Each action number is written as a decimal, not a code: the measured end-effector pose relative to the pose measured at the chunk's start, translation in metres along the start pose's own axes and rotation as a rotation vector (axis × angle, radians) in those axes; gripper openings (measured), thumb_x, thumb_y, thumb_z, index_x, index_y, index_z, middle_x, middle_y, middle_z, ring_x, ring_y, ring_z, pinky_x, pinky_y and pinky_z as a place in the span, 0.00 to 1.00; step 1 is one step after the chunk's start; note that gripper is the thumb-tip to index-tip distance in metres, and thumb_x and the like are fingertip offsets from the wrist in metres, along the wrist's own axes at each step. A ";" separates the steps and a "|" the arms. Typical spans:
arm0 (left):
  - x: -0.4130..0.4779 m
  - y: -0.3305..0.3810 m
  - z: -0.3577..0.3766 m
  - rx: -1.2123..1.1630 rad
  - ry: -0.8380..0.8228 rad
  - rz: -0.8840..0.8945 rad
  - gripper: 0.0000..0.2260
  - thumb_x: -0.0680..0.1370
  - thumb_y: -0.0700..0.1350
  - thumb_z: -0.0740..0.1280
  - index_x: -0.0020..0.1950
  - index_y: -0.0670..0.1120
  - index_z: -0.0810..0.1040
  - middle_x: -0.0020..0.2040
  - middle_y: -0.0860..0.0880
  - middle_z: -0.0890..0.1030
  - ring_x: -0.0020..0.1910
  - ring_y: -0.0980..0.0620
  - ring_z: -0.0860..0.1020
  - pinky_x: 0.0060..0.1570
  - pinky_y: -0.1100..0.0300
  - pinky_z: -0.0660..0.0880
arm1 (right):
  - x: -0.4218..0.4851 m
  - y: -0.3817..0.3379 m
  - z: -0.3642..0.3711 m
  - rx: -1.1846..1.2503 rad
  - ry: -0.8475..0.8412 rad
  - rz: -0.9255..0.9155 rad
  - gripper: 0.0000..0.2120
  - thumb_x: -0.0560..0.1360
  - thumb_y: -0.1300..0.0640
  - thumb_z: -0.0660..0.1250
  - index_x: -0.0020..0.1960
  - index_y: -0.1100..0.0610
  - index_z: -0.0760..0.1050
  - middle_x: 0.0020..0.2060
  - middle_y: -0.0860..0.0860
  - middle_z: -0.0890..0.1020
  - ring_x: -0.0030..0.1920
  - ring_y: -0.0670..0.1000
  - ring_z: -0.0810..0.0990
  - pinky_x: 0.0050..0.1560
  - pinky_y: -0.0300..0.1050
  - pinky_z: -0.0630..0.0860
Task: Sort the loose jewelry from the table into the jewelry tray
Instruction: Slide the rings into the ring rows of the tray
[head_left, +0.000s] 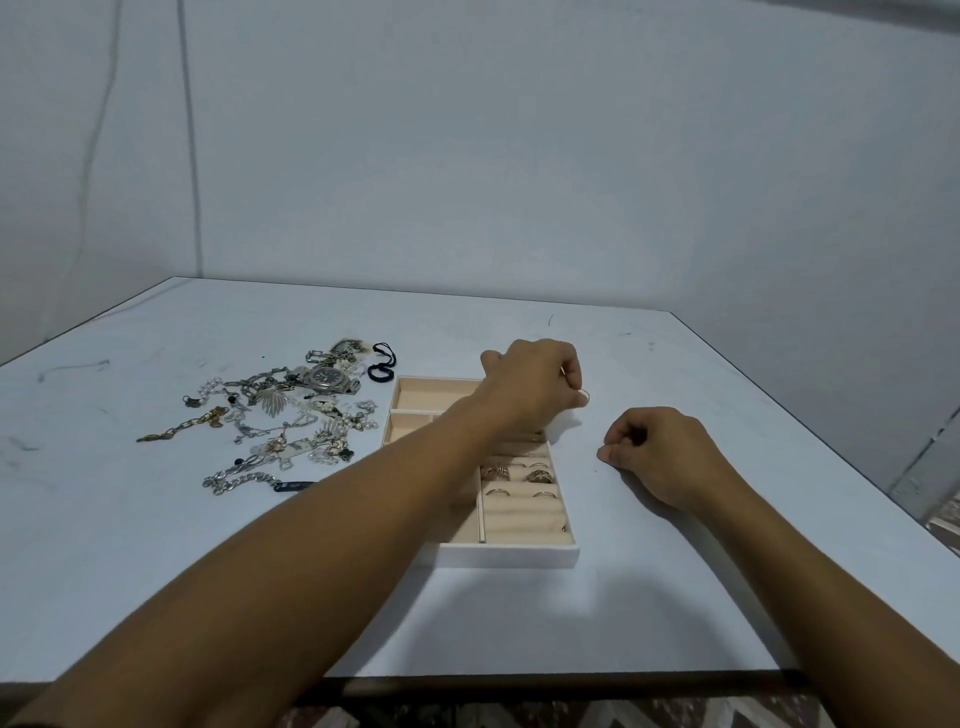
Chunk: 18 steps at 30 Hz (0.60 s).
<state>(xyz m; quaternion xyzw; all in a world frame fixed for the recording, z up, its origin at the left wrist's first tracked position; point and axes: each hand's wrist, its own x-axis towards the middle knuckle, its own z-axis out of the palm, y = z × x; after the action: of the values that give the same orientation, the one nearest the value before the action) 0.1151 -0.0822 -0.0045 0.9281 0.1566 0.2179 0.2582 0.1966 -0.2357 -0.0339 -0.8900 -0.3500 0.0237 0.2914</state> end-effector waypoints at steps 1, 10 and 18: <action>-0.004 -0.002 -0.006 -0.048 0.006 -0.016 0.07 0.72 0.51 0.73 0.41 0.52 0.75 0.34 0.59 0.75 0.44 0.56 0.74 0.52 0.53 0.63 | 0.000 0.000 0.000 -0.005 0.003 0.008 0.04 0.72 0.55 0.73 0.42 0.55 0.80 0.36 0.46 0.81 0.38 0.42 0.77 0.33 0.33 0.66; -0.056 -0.038 -0.050 -0.214 0.055 -0.071 0.05 0.72 0.46 0.75 0.38 0.54 0.81 0.37 0.53 0.82 0.37 0.58 0.78 0.39 0.69 0.71 | -0.001 -0.001 -0.002 0.036 -0.033 0.085 0.07 0.72 0.55 0.74 0.42 0.58 0.78 0.37 0.49 0.81 0.37 0.44 0.77 0.33 0.36 0.66; -0.096 -0.045 -0.064 -0.190 0.047 -0.083 0.09 0.74 0.46 0.72 0.39 0.60 0.80 0.40 0.59 0.81 0.39 0.58 0.79 0.38 0.70 0.70 | -0.013 -0.004 -0.007 0.038 -0.009 0.063 0.06 0.72 0.59 0.73 0.41 0.57 0.75 0.37 0.52 0.81 0.36 0.46 0.76 0.34 0.37 0.67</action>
<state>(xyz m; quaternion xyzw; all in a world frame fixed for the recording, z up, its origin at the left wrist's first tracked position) -0.0064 -0.0577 -0.0107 0.8867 0.1796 0.2427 0.3502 0.1867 -0.2453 -0.0277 -0.8947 -0.3228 0.0436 0.3057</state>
